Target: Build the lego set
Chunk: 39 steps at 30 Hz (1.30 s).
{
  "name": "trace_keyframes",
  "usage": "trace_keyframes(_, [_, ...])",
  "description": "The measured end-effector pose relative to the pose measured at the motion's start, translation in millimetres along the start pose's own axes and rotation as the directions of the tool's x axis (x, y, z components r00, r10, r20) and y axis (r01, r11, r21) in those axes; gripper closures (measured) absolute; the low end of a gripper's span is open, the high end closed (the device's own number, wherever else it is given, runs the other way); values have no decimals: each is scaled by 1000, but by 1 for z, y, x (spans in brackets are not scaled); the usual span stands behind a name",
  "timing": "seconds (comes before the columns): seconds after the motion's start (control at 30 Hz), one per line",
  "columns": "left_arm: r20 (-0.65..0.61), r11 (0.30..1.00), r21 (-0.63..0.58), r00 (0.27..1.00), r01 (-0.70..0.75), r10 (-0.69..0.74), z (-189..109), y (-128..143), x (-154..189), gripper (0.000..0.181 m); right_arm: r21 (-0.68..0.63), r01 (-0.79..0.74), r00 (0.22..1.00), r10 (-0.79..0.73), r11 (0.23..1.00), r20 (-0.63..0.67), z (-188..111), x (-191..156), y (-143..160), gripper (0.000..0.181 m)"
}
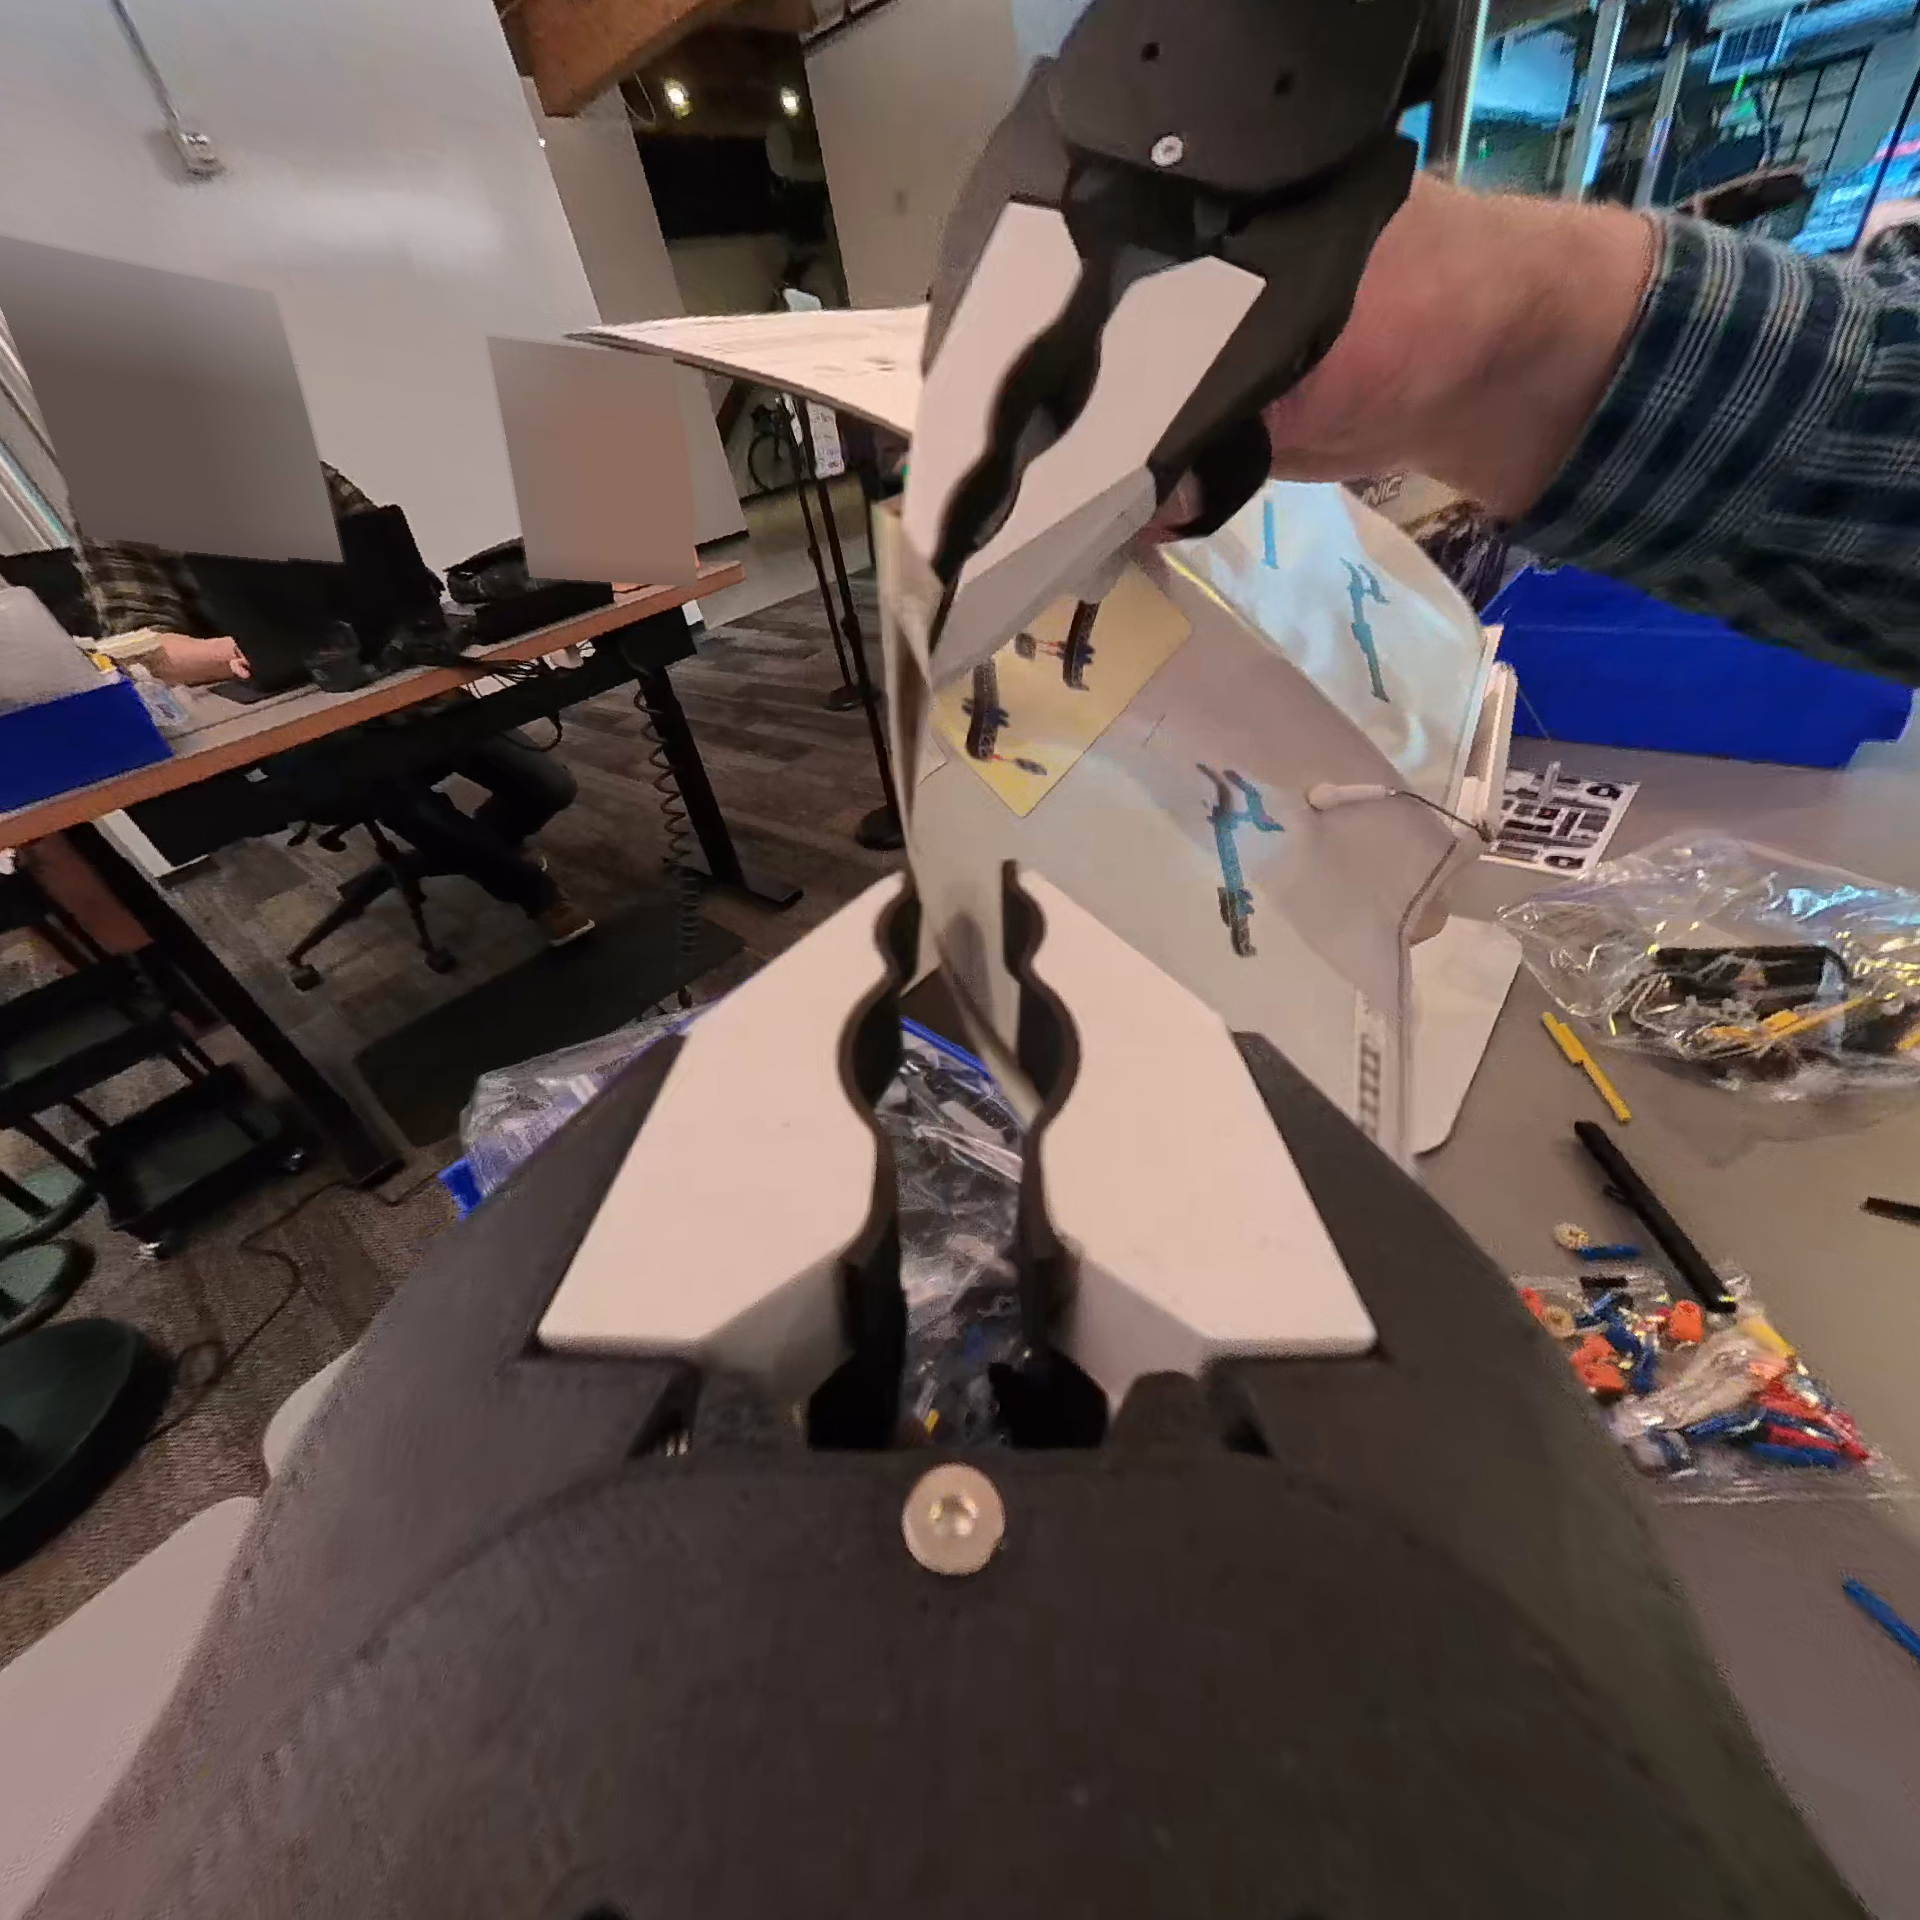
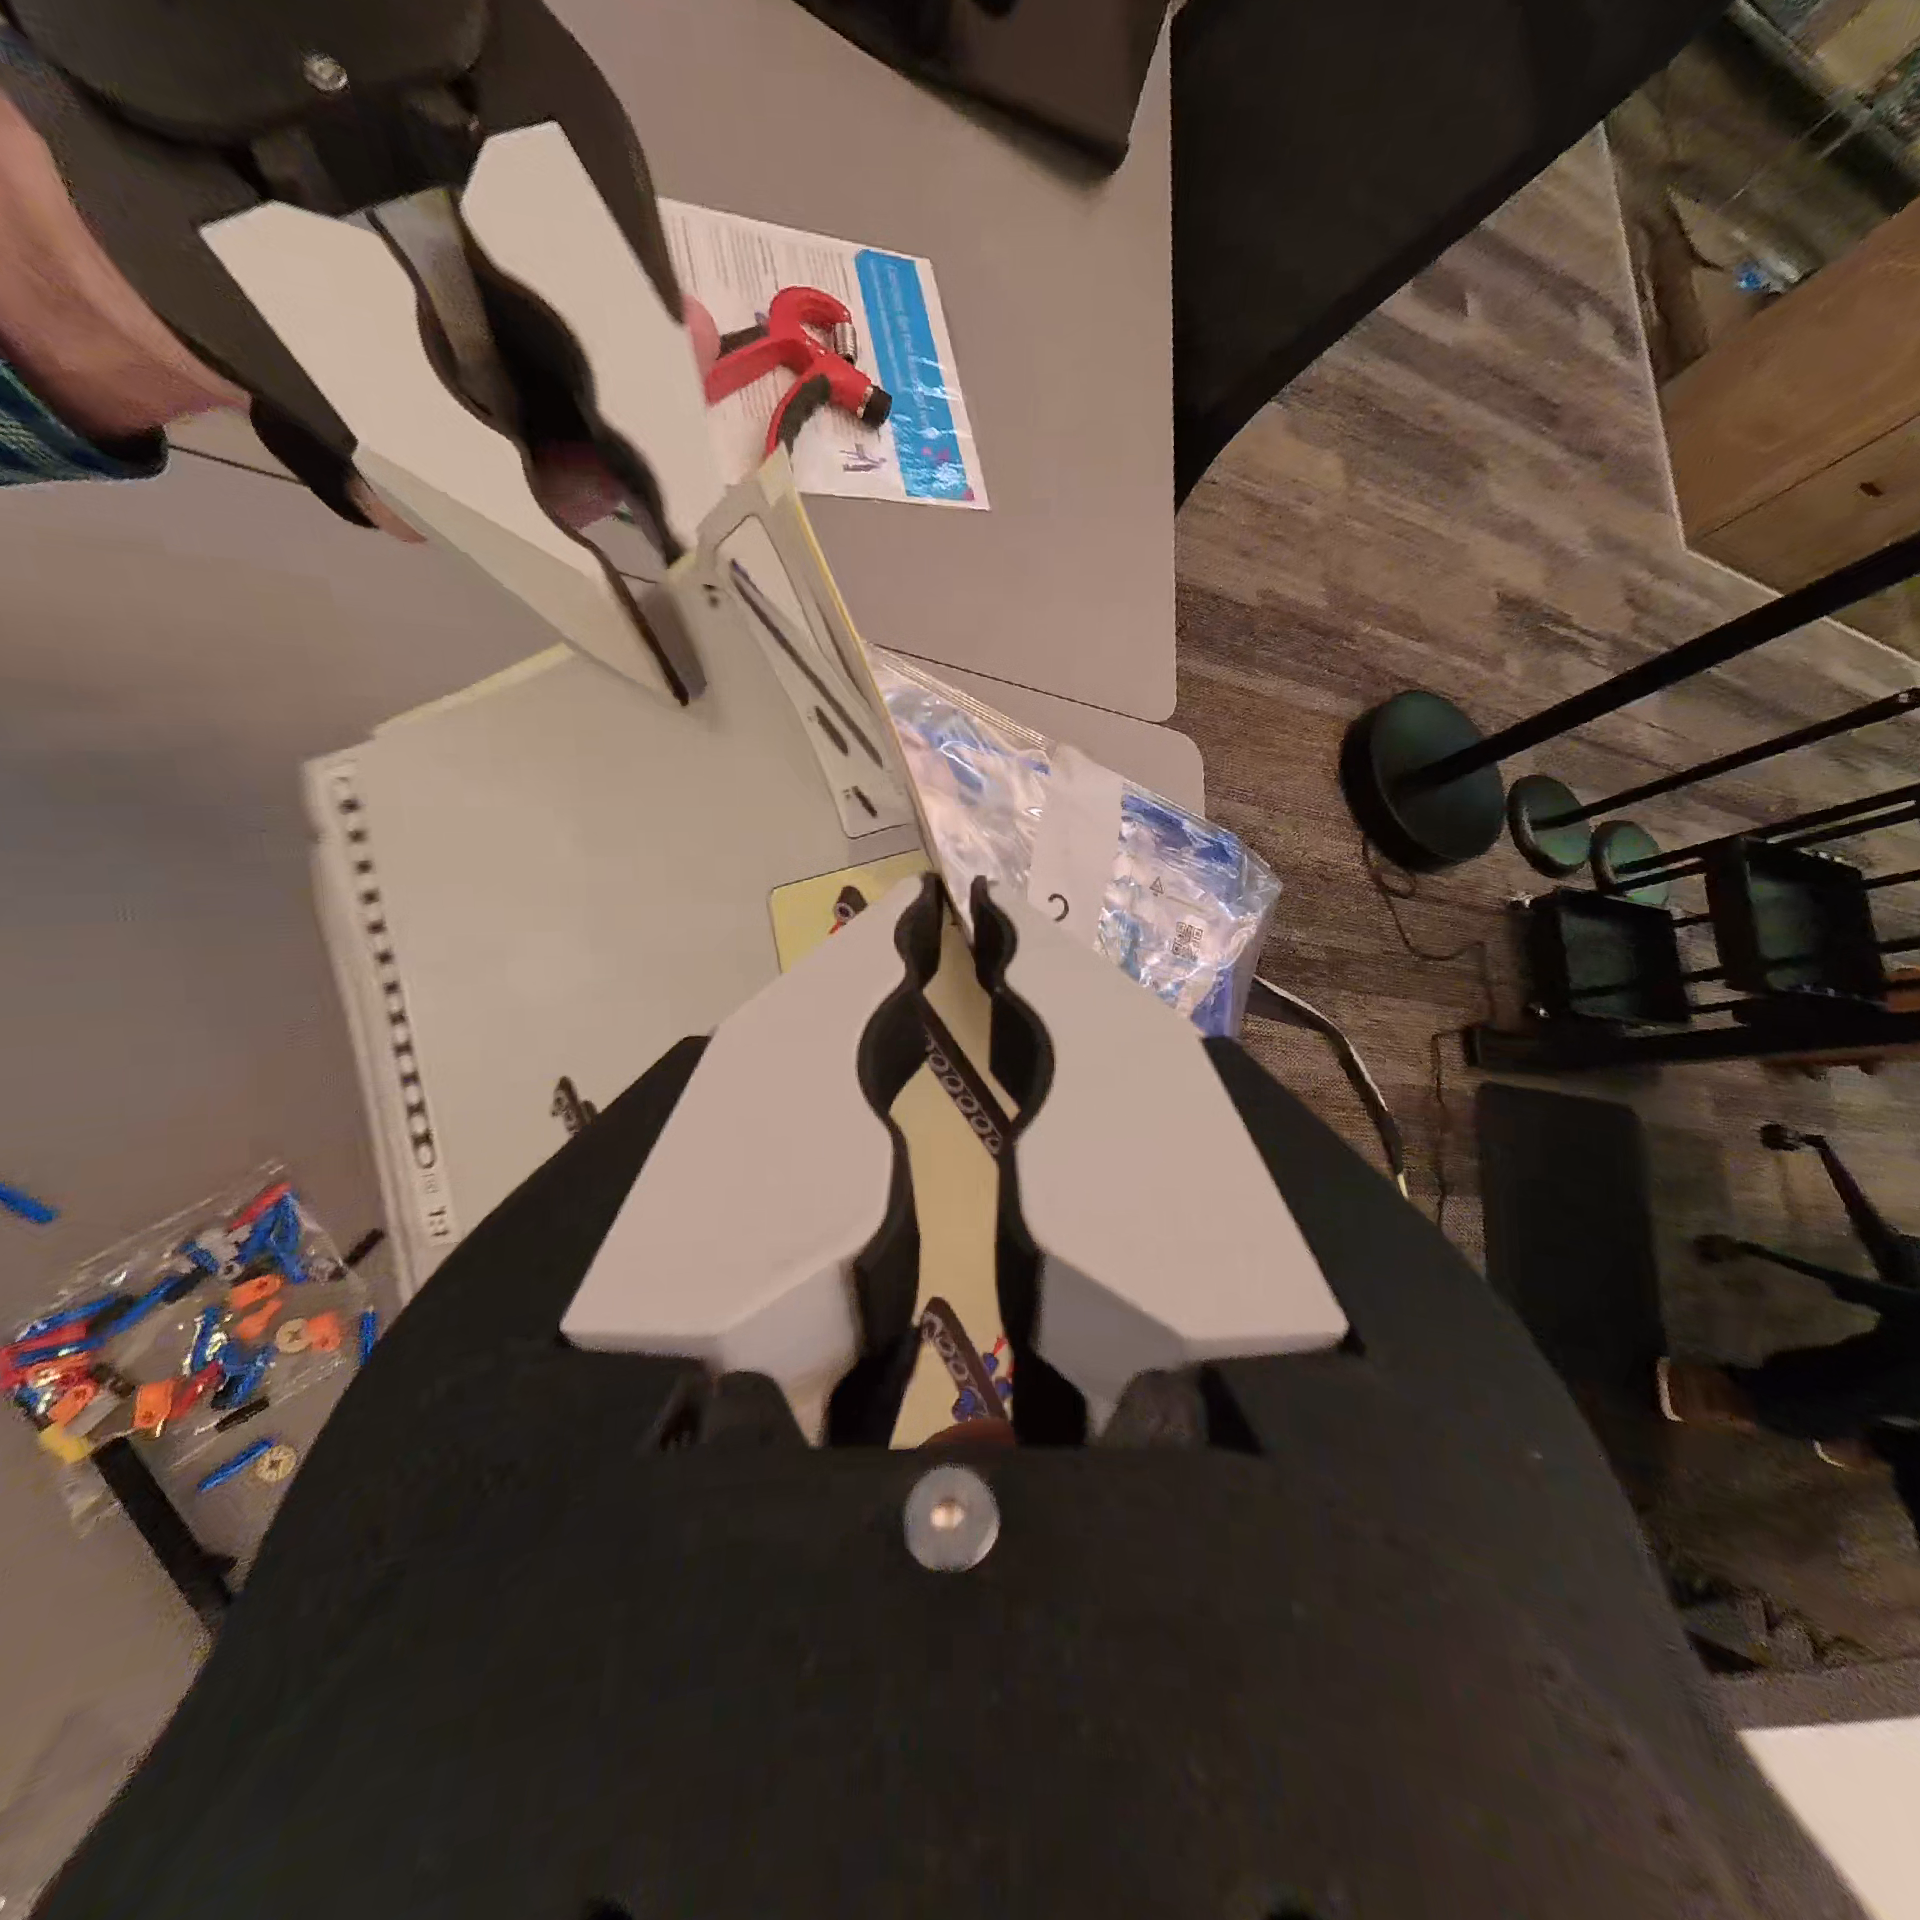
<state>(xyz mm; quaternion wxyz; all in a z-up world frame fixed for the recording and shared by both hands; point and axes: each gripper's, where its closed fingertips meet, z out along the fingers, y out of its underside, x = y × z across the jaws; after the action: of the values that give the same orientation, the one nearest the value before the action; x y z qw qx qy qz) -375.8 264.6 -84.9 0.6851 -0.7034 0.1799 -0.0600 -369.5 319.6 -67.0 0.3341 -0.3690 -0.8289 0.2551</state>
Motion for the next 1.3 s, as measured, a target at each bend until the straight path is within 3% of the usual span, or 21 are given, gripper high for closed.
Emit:
trace_keyframes(0.07, [-12,1000,14,1000,9,-8,1,-3,0,154,-22,6,1000,-6,1000,-10,1,1,3,181])
trace_keyframes(0.17, [-13,999,-45,1000,13,-13,8,2,-1,150,-21,-8,1000,8,1000,-14,3,1,1,181])
trace_keyframes(0.27, [-2,993,-121,1000,-13,13,13,15,-1,162,9,-41,999,41,999,-23,0,4,-3,181])
trace_keyframes(0.33, [-2,993,-120,1000,-12,12,15,17,-1,180,40,-81,996,82,996,-20,-3,6,-4,181])
trace_keyframes(0.53, [22,989,-145,1000,-10,14,20,23,-3,181,143,-146,955,177,979,-238,-23,11,-2,158])
trace_keyframes(0.57, [20,991,-137,1000,-1,3,20,22,-2,181,154,-156,936,196,976,-293,-29,9,0,152])
trace_keyframes(0.63, [13,993,-116,1000,20,-19,19,21,-2,181,207,-184,895,251,961,-368,-43,-2,4,162])
trace_keyframes(0.77, [32,992,-124,999,30,-26,19,28,-4,181,328,-266,791,400,906,-464,-61,-31,15,145])
trace_keyframes(1.0, [64,992,-104,995,77,-71,22,33,-6,181,447,-393,567,595,803,-569,-59,-66,50,137])
trace_keyframes(1.17, [83,990,-102,992,102,-93,24,37,-7,181,528,-409,424,667,745,-612,-63,-77,58,144])
trace_keyframes(1.3, [95,989,-103,991,109,-99,24,39,-8,181,534,-431,392,685,727,-614,-57,-86,57,160])
